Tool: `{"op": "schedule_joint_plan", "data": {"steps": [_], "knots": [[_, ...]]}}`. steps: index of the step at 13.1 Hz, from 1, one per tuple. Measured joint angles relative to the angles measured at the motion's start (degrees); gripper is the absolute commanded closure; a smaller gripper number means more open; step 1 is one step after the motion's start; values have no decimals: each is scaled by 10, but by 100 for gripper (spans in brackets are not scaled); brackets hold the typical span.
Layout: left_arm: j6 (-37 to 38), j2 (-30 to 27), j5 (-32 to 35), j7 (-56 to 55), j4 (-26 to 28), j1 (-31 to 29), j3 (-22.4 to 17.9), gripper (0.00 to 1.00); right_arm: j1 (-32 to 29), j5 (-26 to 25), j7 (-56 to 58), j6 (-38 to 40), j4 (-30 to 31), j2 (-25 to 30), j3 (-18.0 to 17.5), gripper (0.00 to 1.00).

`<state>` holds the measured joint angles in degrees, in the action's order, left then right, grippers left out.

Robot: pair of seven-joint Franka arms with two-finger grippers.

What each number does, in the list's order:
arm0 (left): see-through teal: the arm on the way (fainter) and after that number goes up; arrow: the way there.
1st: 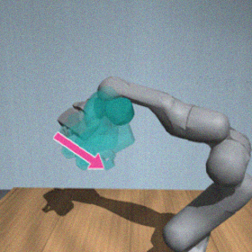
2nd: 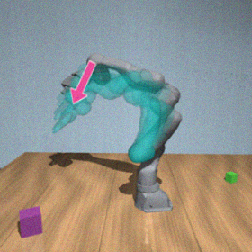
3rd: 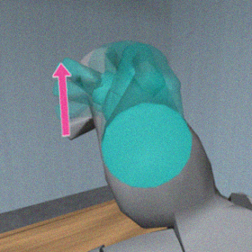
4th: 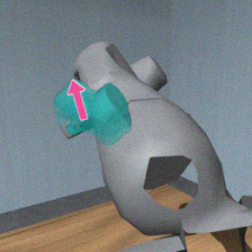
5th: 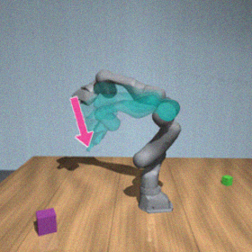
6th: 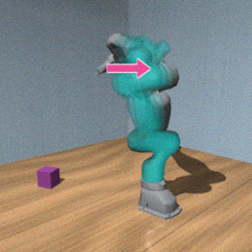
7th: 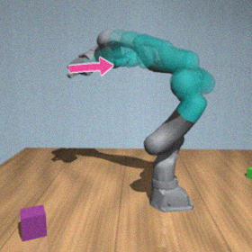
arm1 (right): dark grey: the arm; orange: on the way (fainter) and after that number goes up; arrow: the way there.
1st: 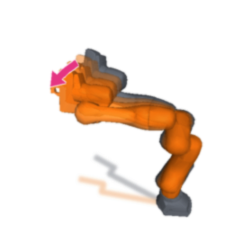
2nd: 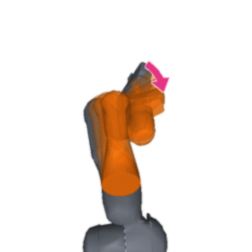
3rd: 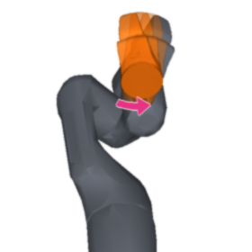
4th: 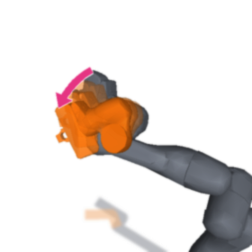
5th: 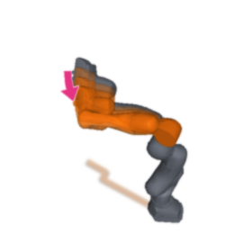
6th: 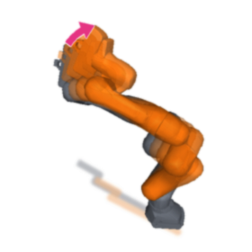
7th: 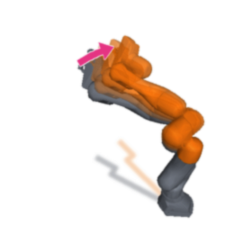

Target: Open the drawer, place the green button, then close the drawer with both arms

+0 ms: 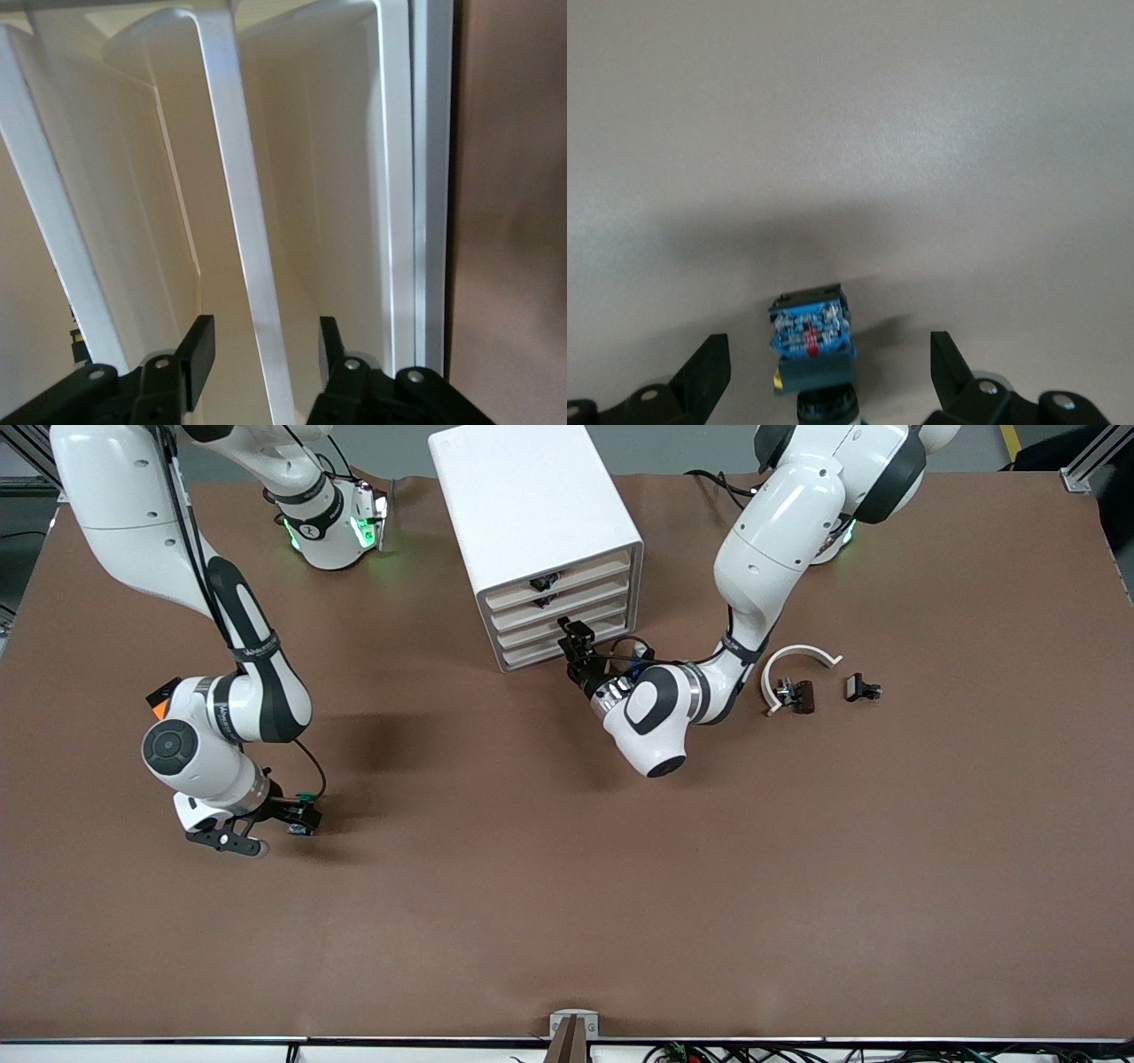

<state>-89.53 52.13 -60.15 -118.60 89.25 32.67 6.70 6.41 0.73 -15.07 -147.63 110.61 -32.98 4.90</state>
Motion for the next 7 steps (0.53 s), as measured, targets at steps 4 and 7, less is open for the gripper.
{"op": "schedule_joint_plan", "data": {"steps": [4,7], "knots": [[1,2,0,0,0,6,0,72,0,0,0,-9,-5,-15,0,0],[1,6,0,-20,-1,10,0,87,0,0,0,-9,-6,-15,0,20]]}}
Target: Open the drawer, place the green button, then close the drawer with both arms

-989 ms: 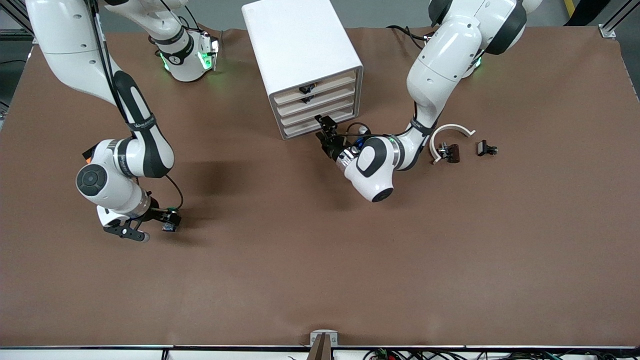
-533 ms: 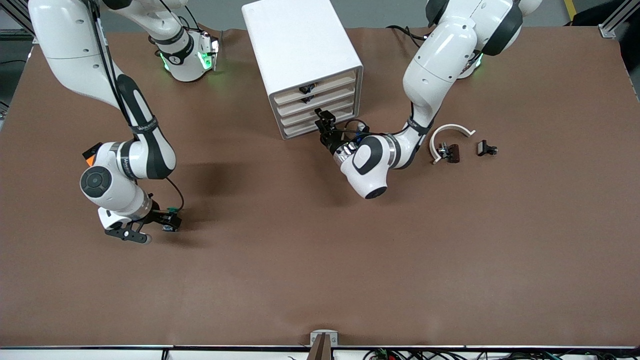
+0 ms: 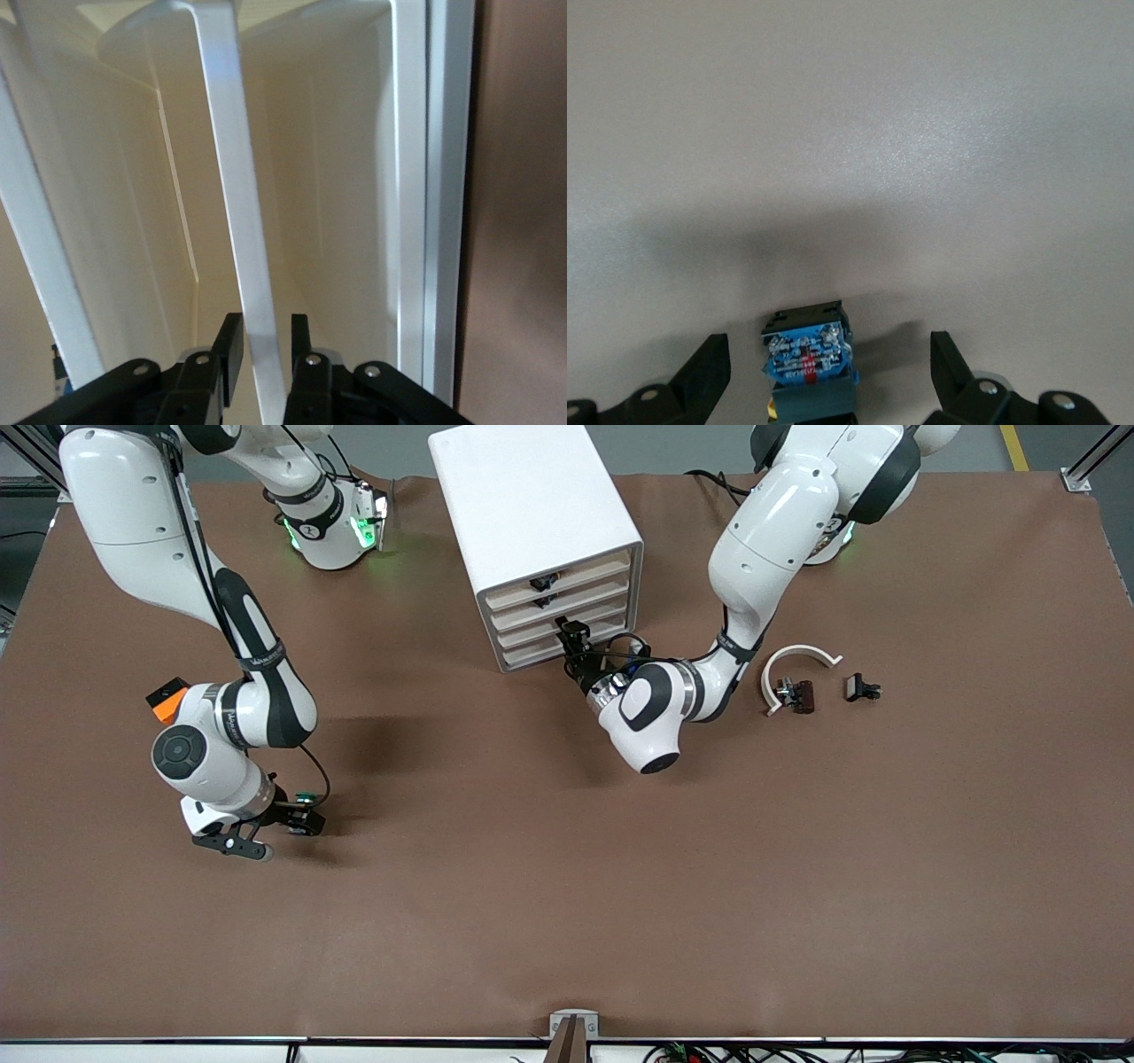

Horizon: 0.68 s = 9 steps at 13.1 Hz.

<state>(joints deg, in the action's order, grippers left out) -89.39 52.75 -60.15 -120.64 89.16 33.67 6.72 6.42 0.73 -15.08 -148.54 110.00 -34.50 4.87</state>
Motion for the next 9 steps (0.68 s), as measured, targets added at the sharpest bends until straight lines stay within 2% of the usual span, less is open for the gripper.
{"op": "schedule_joint_plan", "data": {"steps": [1,2,3,4,5,6,7,9], "knots": [[0,2,0,-10,-4,0,0,87,0,0,0,0,0,0,0,25],[1,5,0,-22,-9,0,0,87,0,0,0,0,0,0,0,26],[4,6,0,-32,-13,0,-1,87,0,0,0,0,0,0,0,36],[6,8,0,-32,-16,0,-2,87,0,0,0,1,0,0,0,54],[7,9,0,-32,-19,-1,-4,87,0,0,-1,3,0,-1,-1,78],[8,9,0,-32,-22,-2,-6,87,0,0,-1,3,0,-1,-1,96],[9,9,0,-32,-25,-4,-10,87,0,0,-1,4,0,-1,-2,100],[9,10,0,-32,-36,-11,-23,87,1,1,-4,5,0,-2,-2,100]]}}
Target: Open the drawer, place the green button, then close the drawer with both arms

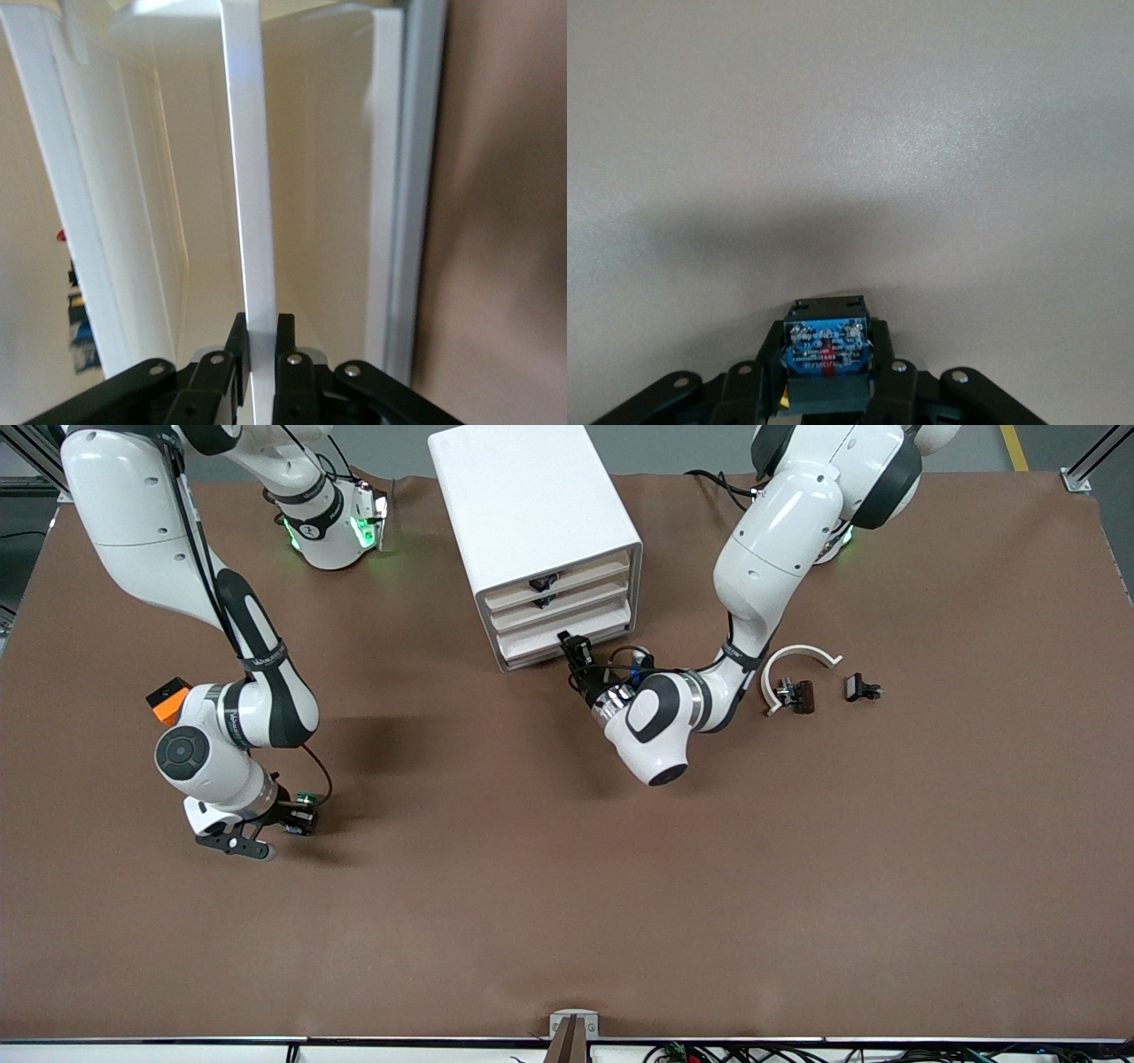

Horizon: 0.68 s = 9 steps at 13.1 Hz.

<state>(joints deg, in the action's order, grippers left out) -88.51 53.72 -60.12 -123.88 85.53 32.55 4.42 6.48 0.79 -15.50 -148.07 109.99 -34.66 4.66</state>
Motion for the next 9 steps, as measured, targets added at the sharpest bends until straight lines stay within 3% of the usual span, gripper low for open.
{"op": "schedule_joint_plan", "data": {"steps": [4,7,8,9], "knots": [[0,2,0,0,-27,-5,-26,87,6,0,-28,22,-10,1,-2,100],[0,4,0,0,-44,-5,-43,86,36,0,-92,86,-30,21,-3,100],[0,4,0,0,-49,-6,-50,81,51,0,-122,109,-32,35,-4,100],[0,4,0,0,-54,-8,-55,57,70,0,-159,131,-33,52,-4,100]]}}
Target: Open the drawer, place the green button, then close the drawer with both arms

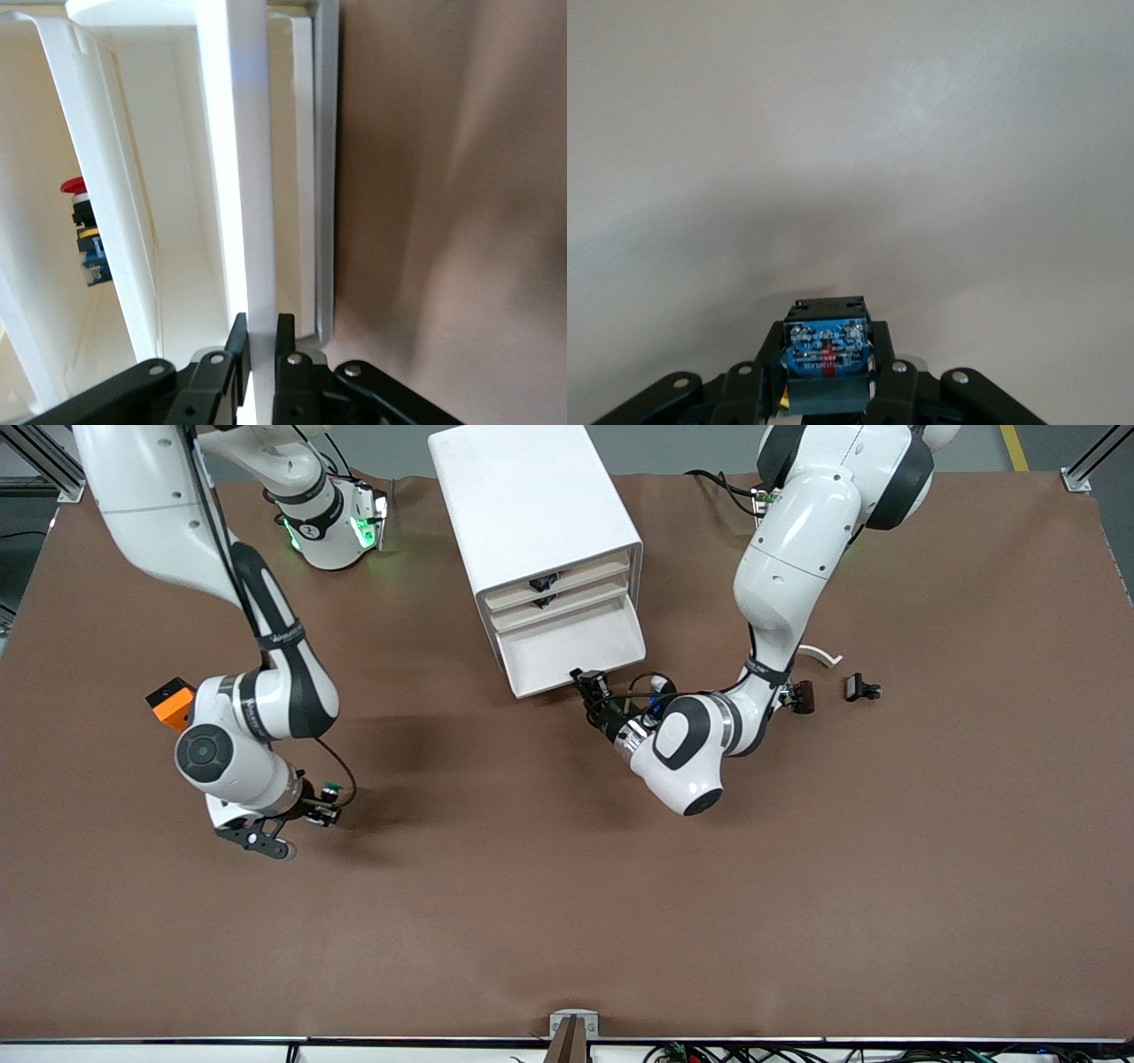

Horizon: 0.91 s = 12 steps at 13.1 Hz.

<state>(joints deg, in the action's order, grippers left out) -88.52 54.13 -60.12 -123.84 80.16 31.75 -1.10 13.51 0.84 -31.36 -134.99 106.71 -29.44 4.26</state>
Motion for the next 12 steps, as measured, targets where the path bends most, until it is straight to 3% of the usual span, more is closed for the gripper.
{"op": "schedule_joint_plan", "data": {"steps": [1,8,12], "knots": [[-2,0,0,3,-5,-4,-2,1,20,0,-38,20,0,16,0,100],[-6,0,0,30,-72,-45,-10,0,208,25,-350,85,10,90,-4,100],[-4,-6,0,97,-113,-75,-56,0,303,25,-490,90,11,102,-4,100]]}}
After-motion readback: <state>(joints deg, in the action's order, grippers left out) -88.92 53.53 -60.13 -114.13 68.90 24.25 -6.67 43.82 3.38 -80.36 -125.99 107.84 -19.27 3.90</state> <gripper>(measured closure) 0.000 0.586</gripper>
